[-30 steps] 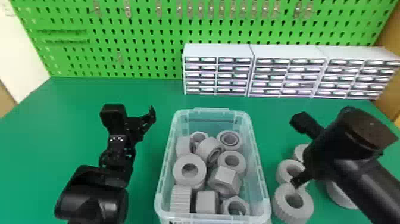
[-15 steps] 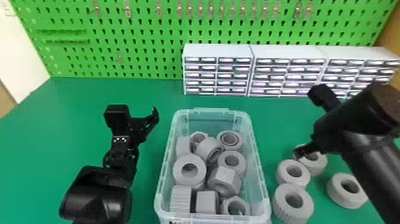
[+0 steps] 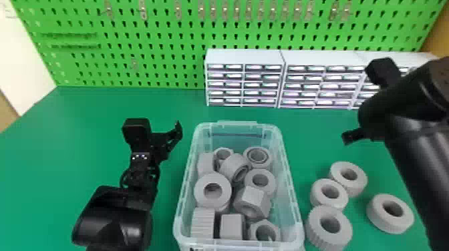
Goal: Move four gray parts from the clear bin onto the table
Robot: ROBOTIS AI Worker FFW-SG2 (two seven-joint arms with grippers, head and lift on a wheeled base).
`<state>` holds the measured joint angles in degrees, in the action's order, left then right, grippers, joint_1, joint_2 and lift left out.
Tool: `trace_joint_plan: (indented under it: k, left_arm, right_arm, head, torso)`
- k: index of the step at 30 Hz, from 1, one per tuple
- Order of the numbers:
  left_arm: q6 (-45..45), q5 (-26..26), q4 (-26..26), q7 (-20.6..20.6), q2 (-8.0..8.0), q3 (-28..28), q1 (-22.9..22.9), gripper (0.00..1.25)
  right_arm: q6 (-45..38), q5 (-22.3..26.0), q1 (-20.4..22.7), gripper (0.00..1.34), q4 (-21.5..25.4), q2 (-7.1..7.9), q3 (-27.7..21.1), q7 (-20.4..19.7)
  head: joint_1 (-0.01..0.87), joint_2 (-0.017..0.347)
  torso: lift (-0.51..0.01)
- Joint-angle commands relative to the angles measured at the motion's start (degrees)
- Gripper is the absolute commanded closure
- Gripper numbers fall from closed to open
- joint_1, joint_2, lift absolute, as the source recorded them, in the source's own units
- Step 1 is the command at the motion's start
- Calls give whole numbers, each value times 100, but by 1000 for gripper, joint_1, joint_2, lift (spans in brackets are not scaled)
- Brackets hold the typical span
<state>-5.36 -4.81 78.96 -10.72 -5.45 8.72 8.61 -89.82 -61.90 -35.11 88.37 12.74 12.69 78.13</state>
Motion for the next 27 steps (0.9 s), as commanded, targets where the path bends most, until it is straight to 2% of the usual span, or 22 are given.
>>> trace_joint_plan:
  k: [1,15,24,27]
  left_arm:
    - [0,15,-12,0,9,16,0,101]
    - [0,24,-39,0,9,33,-35,101]
    - [0,24,-47,0,9,33,-52,101]
    - [0,24,-47,0,9,42,-61,101]
  right_arm:
    - [-27,-420,-93,366,-22,-105,-118,19]
    - [-27,-1149,-330,366,-294,-210,-346,19]
    - [-27,-1219,-471,377,-628,-281,-469,19]
    - [-27,-1421,-532,377,-699,-289,-452,19]
  head:
    - [693,72]
    - [693,72]
    - [693,72]
    - [693,72]
  torso:
    - [-52]
    - [-52]
    - [-52]
    - [-52]
